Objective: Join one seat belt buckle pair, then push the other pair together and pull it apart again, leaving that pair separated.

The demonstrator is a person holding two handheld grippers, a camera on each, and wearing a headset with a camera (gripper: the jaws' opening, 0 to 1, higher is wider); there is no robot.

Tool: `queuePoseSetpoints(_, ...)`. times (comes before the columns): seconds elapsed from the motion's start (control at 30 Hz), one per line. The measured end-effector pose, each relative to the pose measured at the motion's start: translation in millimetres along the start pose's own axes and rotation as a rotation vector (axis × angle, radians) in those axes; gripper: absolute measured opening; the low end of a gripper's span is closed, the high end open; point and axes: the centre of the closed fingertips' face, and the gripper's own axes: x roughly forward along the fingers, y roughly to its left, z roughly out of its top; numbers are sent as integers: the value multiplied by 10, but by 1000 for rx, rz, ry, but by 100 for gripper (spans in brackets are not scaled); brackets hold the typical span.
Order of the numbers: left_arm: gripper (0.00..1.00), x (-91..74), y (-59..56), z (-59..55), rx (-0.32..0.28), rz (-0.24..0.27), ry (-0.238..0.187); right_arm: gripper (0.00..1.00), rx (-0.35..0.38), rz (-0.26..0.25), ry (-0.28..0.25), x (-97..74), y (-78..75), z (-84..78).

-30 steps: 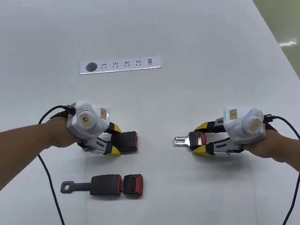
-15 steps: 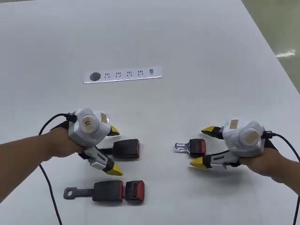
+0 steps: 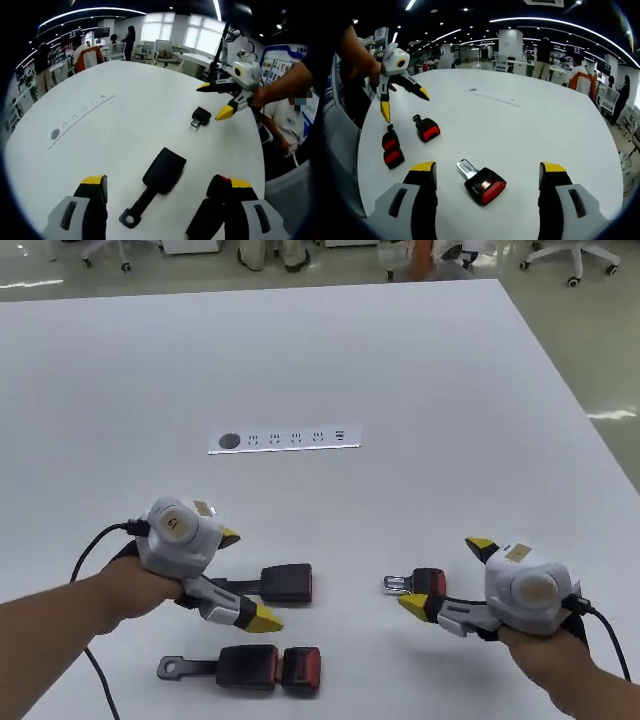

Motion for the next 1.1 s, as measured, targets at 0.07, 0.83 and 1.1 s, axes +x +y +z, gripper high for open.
queuePoseSetpoints(0.07,100,-89,38,-1,-21,43,-38,87,22,-23,-12,-28,16,43)
queuePoseSetpoints(0.83,100,-1163,-278,-302,-203,209,-277,98,49,-137,-95,-576,473,195)
queuePoseSetpoints(1.1,100,-1439,-411,-458,-233,262,-347,99,49,-153,-117,-847,736,147)
